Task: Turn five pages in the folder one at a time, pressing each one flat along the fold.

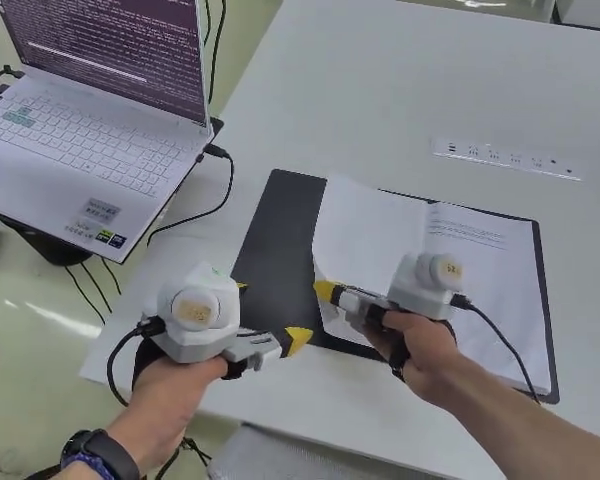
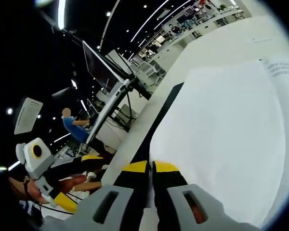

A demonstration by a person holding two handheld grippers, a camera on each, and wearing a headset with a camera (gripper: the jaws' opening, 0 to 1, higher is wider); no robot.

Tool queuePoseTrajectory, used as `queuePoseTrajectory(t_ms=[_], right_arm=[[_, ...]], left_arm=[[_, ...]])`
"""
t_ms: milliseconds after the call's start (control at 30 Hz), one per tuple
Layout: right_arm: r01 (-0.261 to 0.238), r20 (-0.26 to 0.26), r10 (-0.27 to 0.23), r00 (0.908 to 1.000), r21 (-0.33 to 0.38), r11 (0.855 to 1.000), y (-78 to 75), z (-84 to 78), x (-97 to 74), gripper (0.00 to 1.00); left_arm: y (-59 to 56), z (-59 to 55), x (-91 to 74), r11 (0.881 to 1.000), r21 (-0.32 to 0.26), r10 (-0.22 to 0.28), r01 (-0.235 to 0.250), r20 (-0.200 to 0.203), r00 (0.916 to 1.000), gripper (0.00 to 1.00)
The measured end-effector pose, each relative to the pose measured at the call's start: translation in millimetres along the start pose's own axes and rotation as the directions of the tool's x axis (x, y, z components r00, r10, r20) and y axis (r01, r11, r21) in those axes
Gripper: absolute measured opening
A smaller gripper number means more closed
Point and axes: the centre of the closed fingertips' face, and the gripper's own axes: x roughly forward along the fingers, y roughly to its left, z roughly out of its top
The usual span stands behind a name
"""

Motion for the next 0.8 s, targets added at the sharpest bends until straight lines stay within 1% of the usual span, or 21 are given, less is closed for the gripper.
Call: queuePoseTrajectory(t_ms=[100,200,500,733,800], right_arm=[[-0.004,-0.008,0.004,1.0000,-0.003,1.000,3.4,-2.6,2.5,0.03],[-0.001,-0.015,0.001,0.9999,0.007,1.000,2.6,-4.8,5.3,0.03],[0.003,-0.042,-0.003,0.9991,0.021,1.000,-3.6,-11.9,10.4,0.04],[0.017,-0.063,-0.015,0.9979,0.029,0.999,-8.3,-18.9,14.3,0.07],[0.023,-0.070,-0.021,0.9973,0.026,0.999,-12.5,-21.5,16.3,0.09]], left_arm=[[-0.4,-1.4,0.5,1.000,0.000,-0.002,0.002,-0.003,1.0000,0.67],[-2.3,-3.6,1.9,1.000,0.014,-0.007,0.008,-0.014,0.9999,0.66],[-4.3,-6.1,4.6,1.000,0.011,-0.016,0.016,-0.023,0.9996,0.67],[-3.3,-1.9,4.1,1.000,0.009,-0.012,0.012,-0.018,0.9998,0.66],[-2.2,-1.5,4.2,1.000,0.008,-0.010,0.010,-0.018,0.9998,0.66]])
